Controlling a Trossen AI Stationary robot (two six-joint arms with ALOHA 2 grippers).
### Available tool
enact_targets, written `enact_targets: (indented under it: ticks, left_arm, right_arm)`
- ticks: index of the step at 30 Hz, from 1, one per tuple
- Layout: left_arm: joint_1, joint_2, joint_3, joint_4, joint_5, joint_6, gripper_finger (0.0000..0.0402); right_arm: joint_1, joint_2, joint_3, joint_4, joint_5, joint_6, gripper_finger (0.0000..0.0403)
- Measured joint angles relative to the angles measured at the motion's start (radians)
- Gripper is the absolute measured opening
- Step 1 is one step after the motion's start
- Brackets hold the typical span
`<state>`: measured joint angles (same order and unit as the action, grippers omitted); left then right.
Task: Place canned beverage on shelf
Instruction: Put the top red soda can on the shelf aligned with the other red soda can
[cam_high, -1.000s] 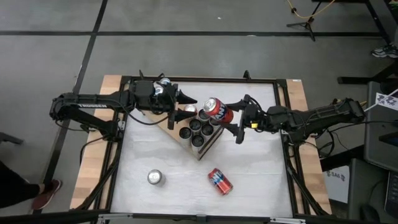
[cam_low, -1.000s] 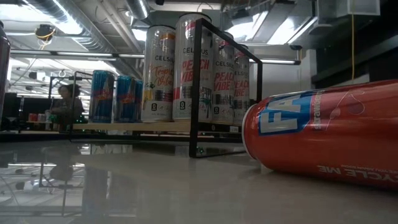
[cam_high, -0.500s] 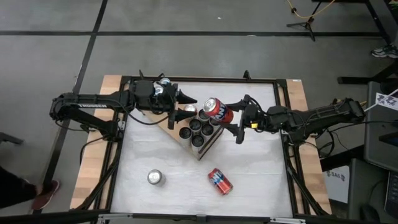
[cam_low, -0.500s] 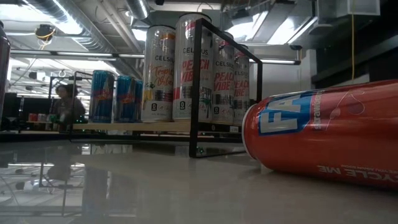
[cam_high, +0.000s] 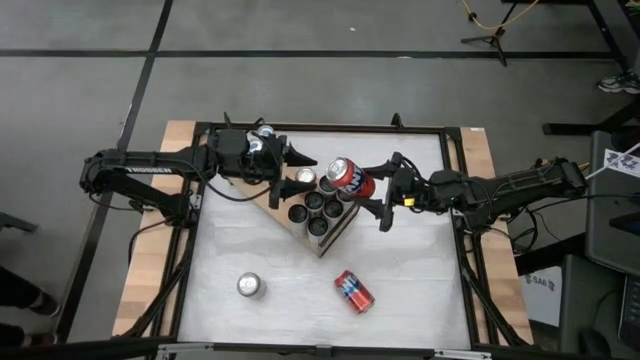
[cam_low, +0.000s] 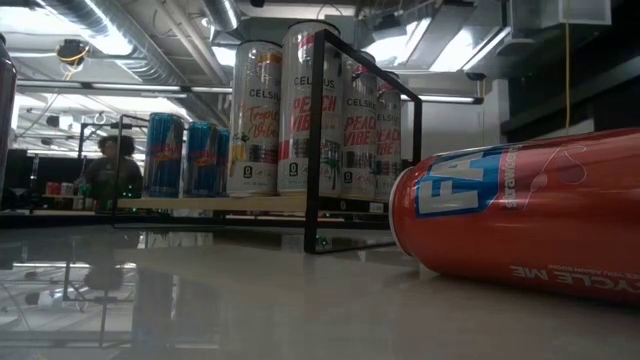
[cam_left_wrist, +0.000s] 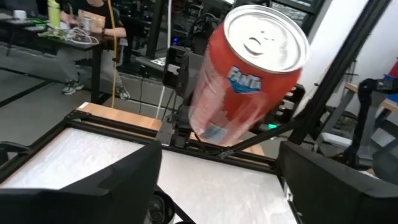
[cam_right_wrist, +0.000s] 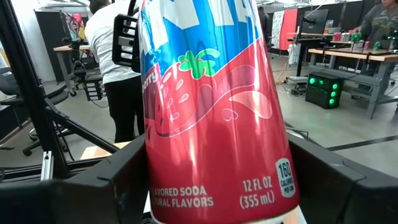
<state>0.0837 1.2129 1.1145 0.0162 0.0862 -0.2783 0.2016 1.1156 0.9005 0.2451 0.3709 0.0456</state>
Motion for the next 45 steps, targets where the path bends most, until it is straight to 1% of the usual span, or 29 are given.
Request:
enact_targets:
  ticks: [3,6,9,13,21,26,34,41,45]
  left_arm:
    - [0.0,0.0,0.0,0.0,-0.025,0.005,0.035]
    - [-0.001,0.003,0.0,0.0,-0.025,0.041,0.038]
    - [-0.011,0.014,-0.001,0.001,-0.025,0.048,0.0397]
    - [-0.026,0.048,-0.001,0.029,-0.025,0.088,0.0396]
    - [-0.058,0.144,-0.001,0.272,-0.028,0.189,0.0398]
    - [-0.068,0.175,-0.001,0.374,-0.083,0.232,0.0397]
    - [-0.068,0.176,-0.001,0.419,-0.104,0.241,0.0397]
    - [-0.068,0.176,-0.001,0.449,-0.121,0.264,0.0396]
    - [-0.068,0.175,-0.001,0.452,-0.122,0.265,0.0396]
  right_arm:
    - [0.0,0.0,0.0,0.0,-0.006,0.0,0.0306]
    - [0.0,0.0,0.0,0.002,-0.006,0.0,0.0304]
    - [0.0,0.001,0.0,0.036,-0.006,-0.008,0.0305]
    - [0.0,0.001,0.0,0.084,0.003,-0.033,0.0306]
    - [0.0,0.002,0.0,0.104,0.004,-0.055,0.0307]
    - [0.0,0.018,0.0,0.118,0.021,-0.065,0.0304]
    - [-0.002,0.077,0.0,0.209,0.074,-0.109,0.0306]
    - [-0.002,0.146,0.0,0.328,0.075,-0.134,0.0307]
    - [-0.002,0.189,0.0,0.417,0.094,-0.172,0.0305]
